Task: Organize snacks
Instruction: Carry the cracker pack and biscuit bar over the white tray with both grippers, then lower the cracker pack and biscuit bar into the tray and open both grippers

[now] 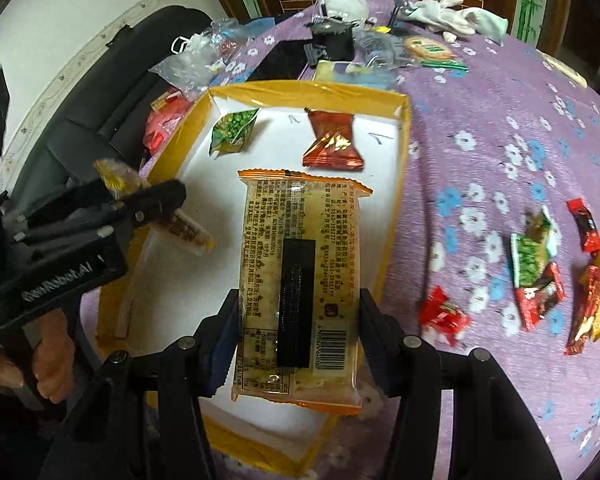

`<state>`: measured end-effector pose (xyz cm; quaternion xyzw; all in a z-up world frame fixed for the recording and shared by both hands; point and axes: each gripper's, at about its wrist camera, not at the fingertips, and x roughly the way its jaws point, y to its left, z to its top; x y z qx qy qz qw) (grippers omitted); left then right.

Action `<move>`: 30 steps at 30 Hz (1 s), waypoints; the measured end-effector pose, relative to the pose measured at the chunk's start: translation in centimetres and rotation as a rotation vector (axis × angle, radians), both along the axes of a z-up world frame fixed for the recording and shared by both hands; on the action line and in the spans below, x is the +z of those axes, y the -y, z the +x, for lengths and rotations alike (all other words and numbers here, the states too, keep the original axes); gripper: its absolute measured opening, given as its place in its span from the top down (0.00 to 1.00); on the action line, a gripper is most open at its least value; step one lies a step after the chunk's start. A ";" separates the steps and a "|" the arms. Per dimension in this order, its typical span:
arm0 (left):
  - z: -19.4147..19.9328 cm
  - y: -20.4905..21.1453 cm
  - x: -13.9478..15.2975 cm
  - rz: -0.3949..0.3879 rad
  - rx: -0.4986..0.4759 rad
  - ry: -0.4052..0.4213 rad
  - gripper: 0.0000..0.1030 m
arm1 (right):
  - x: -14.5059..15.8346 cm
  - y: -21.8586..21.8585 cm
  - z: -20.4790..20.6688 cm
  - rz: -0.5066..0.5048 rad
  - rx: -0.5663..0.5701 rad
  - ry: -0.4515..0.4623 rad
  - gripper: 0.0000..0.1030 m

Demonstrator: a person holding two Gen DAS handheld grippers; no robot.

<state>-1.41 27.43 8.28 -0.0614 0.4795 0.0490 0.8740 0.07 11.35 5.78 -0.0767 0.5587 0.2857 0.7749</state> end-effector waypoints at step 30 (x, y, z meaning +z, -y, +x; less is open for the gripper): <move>6.9 -0.5 -4.5 -0.004 -0.040 -0.100 0.30 | -3.5 -3.4 1.5 -0.135 -0.058 0.032 0.47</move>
